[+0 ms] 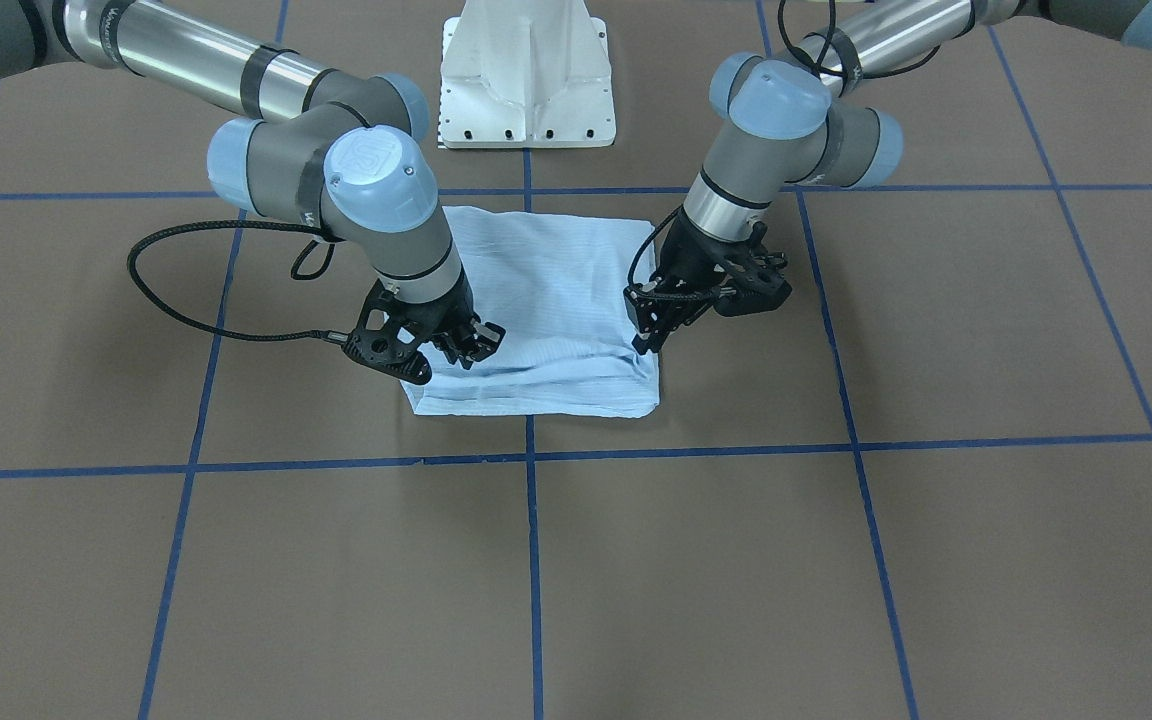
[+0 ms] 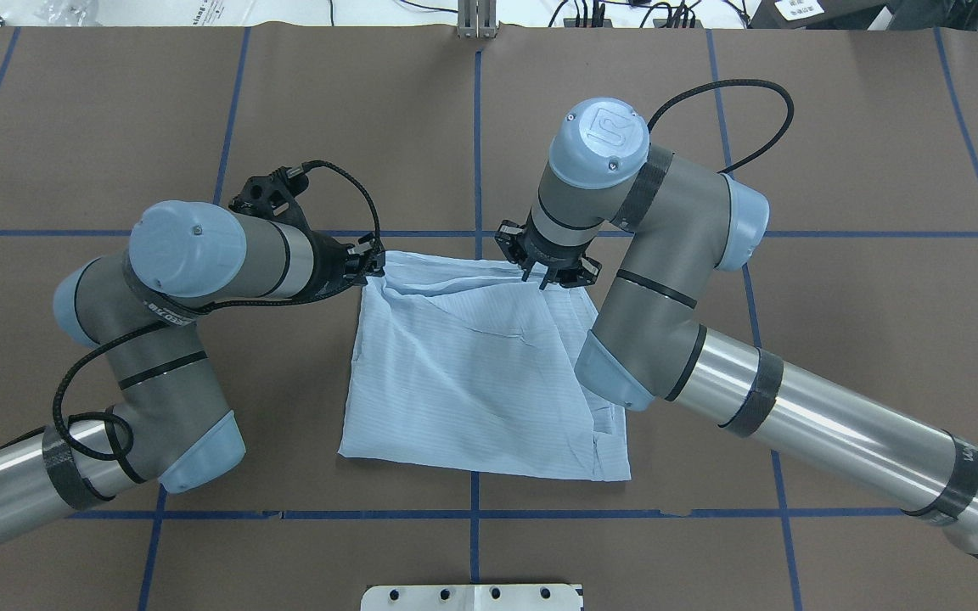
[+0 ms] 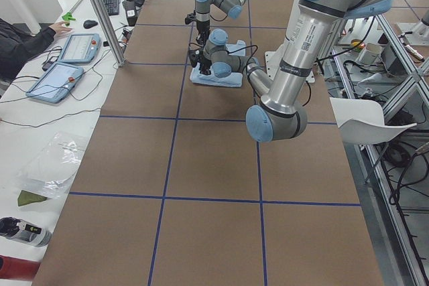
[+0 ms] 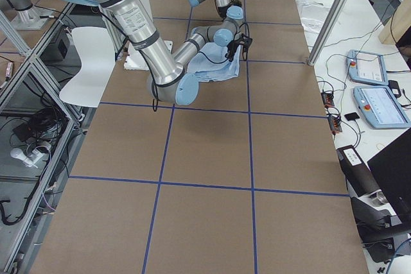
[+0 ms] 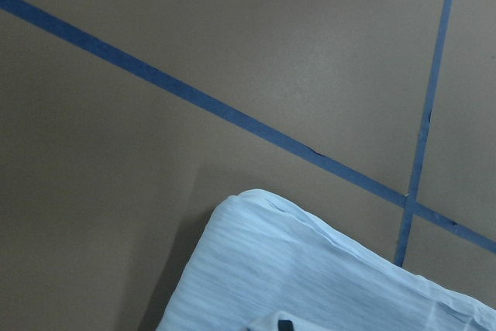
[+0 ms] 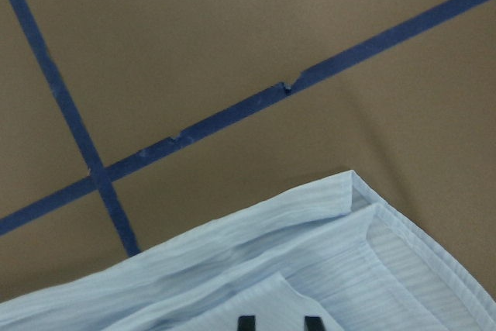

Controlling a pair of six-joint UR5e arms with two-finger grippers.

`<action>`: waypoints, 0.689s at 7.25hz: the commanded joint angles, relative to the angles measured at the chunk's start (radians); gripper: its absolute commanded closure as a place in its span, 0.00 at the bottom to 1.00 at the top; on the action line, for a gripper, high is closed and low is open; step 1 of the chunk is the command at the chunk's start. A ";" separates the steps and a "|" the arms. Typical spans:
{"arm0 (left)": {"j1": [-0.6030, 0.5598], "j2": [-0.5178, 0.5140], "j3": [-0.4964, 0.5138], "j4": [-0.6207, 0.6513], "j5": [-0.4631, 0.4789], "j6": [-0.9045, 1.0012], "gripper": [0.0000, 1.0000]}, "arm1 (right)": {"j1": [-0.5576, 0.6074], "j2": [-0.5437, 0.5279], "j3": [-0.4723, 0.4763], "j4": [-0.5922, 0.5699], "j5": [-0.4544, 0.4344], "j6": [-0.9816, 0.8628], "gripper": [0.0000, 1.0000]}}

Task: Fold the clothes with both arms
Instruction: 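Lay the folded edge down at the far edge and open both grippers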

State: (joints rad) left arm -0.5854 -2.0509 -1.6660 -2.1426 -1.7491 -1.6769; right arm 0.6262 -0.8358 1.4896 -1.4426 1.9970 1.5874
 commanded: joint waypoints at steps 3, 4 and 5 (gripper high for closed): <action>-0.074 0.003 0.000 0.012 -0.071 0.006 0.01 | 0.017 0.014 -0.008 0.001 0.002 -0.036 0.00; -0.100 0.011 -0.006 0.015 -0.132 0.023 0.01 | 0.027 0.017 0.006 -0.001 0.009 -0.091 0.00; -0.137 0.017 -0.012 0.016 -0.173 0.061 0.01 | 0.065 0.014 0.029 -0.010 0.028 -0.131 0.00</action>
State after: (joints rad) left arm -0.6830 -2.0416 -1.6713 -2.1287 -1.8649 -1.6506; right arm 0.6586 -0.8220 1.4961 -1.4449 2.0079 1.5079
